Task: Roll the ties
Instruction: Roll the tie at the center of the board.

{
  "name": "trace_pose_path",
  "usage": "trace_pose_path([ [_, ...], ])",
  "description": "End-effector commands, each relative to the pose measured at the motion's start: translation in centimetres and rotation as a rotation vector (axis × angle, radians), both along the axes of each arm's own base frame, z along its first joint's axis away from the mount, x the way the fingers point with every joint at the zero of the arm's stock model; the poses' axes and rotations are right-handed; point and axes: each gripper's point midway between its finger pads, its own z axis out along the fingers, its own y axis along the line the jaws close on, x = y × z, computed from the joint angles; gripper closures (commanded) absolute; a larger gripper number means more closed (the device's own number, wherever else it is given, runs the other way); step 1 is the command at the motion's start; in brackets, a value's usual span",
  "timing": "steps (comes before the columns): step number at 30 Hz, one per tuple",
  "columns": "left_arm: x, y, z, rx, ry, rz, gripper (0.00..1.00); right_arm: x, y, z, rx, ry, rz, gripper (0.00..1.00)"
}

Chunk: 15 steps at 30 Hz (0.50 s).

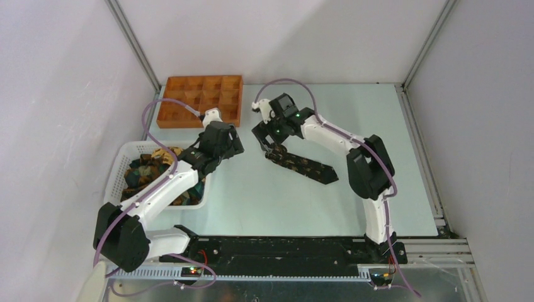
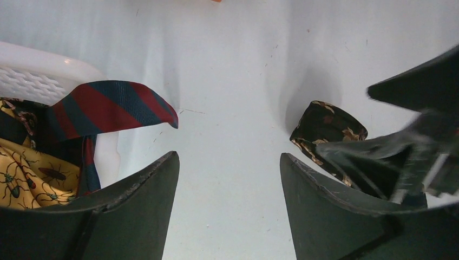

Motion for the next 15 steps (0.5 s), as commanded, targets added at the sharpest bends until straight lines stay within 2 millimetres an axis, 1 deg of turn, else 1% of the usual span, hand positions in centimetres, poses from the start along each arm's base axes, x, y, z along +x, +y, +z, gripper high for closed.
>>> trace_pose_path([
  [1,0.9,0.1,3.0,-0.040,-0.072,0.027,0.24,2.6,-0.7,7.3,0.110,-0.133,-0.187,0.04],
  [2,0.9,0.1,3.1,-0.041,-0.075,0.027,0.24,2.8,-1.2,8.2,0.125,-0.141,-0.248,0.04],
  [3,0.9,0.1,3.1,-0.041,-0.075,0.030,0.23,2.9,-1.7,8.4,0.130,-0.138,-0.279,0.04],
  [4,0.9,0.1,3.1,-0.041,-0.076,0.030,0.22,2.7,-2.0,9.3,0.161,-0.127,-0.322,0.05],
  [5,1.0,0.1,3.1,-0.041,-0.075,0.030,0.22,2.5,-2.4,9.0,0.172,-0.107,-0.344,0.06],
  [6,1.0,0.0,3.1,-0.043,-0.076,0.029,0.21,1.9,-2.3,9.7,0.214,-0.084,-0.361,0.09],
  [7,1.1,-0.1,3.0,-0.043,-0.073,0.026,0.21,1.5,-2.7,9.1,0.226,-0.060,-0.374,0.14],
  [8,1.2,-0.2,3.0,-0.046,-0.073,0.023,0.21,0.7,-2.4,9.8,0.274,-0.025,-0.370,0.19],
  [9,1.4,-0.5,3.0,-0.050,-0.071,0.016,0.21,0.4,-2.8,8.9,0.285,0.003,-0.379,0.34],
  [10,1.5,-0.6,2.9,-0.051,-0.066,0.013,0.21,-0.3,-2.9,8.7,0.321,0.045,-0.385,0.42],
  [11,1.7,-0.9,3.1,-0.061,-0.070,0.003,0.21,-0.7,-2.8,8.9,0.352,0.078,-0.403,0.61],
  [12,1.8,-1.1,2.9,-0.061,-0.065,-0.003,0.21,-0.9,-3.3,8.0,0.356,0.102,-0.424,0.69],
  [13,2.0,-1.5,3.0,-0.072,-0.068,-0.017,0.21,-1.3,-3.2,8.0,0.382,0.139,-0.435,0.83],
  [14,2.1,-1.9,2.9,-0.076,-0.062,-0.030,0.21,-1.4,-3.5,7.2,0.386,0.163,-0.447,0.89],
  [15,2.3,-2.2,3.0,-0.084,-0.070,-0.038,0.20,-1.7,-3.2,6.8,0.399,0.199,-0.447,0.98],
])
